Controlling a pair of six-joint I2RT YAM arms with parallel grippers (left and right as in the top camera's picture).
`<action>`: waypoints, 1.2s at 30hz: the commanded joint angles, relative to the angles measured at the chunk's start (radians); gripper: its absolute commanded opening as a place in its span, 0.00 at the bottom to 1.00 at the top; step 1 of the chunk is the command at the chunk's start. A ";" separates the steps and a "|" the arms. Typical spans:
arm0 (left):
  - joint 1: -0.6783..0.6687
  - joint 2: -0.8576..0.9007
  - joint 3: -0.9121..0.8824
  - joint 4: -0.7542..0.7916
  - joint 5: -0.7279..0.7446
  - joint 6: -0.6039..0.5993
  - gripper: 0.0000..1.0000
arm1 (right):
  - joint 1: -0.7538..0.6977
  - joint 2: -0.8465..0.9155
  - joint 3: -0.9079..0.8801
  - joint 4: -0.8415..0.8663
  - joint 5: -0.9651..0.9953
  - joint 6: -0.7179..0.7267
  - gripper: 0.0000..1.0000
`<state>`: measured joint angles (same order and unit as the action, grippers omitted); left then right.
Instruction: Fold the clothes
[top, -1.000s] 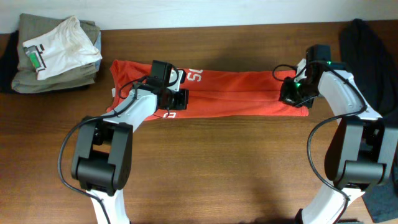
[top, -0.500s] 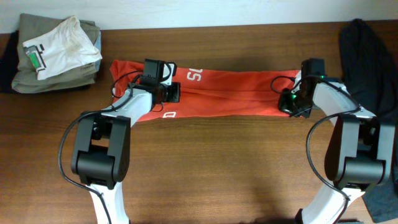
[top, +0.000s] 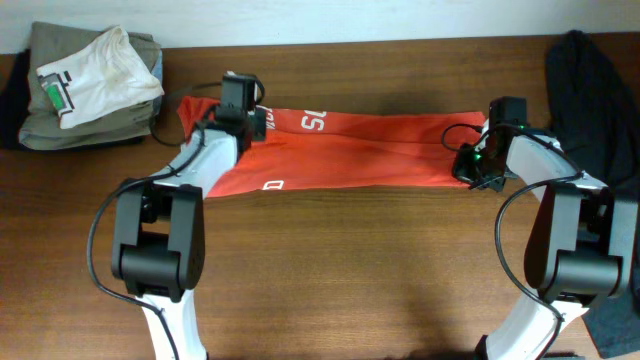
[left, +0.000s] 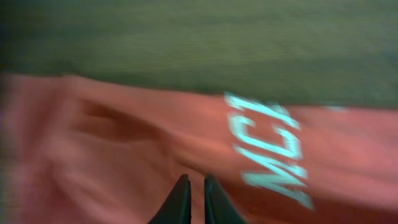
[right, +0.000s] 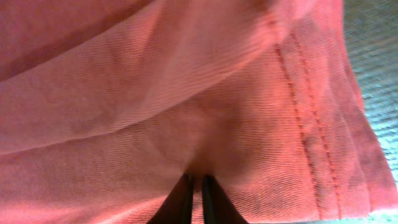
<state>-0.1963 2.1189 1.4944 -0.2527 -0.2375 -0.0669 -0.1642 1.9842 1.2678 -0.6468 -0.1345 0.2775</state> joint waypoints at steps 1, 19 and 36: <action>0.005 -0.077 0.104 -0.121 -0.103 0.019 0.12 | -0.031 0.050 -0.010 -0.019 0.094 0.019 0.06; 0.005 -0.031 0.090 -0.528 0.219 0.019 0.85 | -0.084 0.005 0.264 -0.246 0.103 -0.012 0.99; 0.010 0.030 0.090 -0.579 0.216 0.019 0.99 | -0.188 0.110 0.262 -0.198 -0.270 -0.293 0.86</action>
<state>-0.1902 2.1509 1.5818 -0.8318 -0.0326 -0.0490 -0.3862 2.0857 1.5219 -0.8532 -0.3347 0.0029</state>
